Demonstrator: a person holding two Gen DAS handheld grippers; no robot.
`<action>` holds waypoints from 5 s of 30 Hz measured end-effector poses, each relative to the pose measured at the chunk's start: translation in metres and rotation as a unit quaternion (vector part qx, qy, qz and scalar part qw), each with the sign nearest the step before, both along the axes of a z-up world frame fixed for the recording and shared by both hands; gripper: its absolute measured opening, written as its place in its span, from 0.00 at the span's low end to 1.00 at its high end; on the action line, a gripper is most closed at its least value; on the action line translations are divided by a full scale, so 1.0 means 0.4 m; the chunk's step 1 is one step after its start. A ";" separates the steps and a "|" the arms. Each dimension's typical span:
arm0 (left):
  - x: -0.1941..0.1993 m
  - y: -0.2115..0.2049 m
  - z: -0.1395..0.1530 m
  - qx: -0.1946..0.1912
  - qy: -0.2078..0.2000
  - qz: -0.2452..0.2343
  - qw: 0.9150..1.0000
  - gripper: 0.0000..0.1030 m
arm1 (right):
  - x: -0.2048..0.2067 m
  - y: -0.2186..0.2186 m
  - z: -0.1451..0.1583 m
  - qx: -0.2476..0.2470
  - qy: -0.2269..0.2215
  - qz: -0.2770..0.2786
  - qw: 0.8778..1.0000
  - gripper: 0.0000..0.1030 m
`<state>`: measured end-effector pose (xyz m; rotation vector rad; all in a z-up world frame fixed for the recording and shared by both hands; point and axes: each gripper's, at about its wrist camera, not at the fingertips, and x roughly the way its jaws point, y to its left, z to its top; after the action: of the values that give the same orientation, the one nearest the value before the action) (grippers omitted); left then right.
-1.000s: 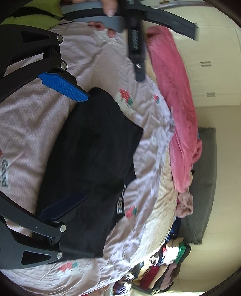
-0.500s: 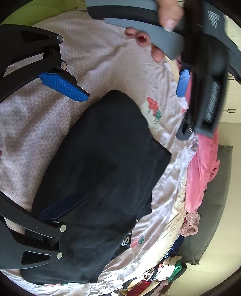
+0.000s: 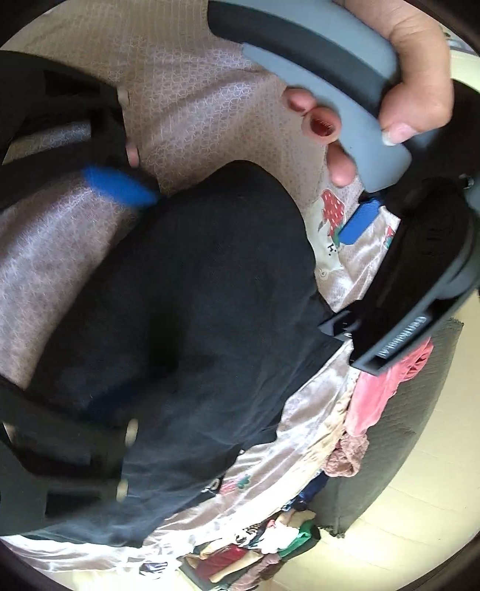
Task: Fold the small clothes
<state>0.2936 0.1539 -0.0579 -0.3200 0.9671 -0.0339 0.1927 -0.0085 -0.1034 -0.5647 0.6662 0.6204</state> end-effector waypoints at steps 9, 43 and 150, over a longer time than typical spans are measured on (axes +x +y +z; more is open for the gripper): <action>0.014 -0.031 -0.023 -0.087 0.024 -0.020 0.996 0.72 | 0.008 -0.074 0.071 0.093 0.004 0.024 0.995 0.07; 0.016 -0.687 0.115 -0.094 -0.029 -0.172 0.980 0.56 | -0.028 -0.738 0.074 0.339 0.059 -0.209 0.916 0.06; -0.425 -0.437 0.228 0.060 -0.136 -0.125 0.981 0.91 | -0.207 -0.754 0.348 0.229 -0.034 -0.266 0.936 0.96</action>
<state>0.1237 -0.0208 0.0333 -0.0779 0.7299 -0.2428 0.1100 -0.3103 0.0357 0.0383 0.5509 0.2263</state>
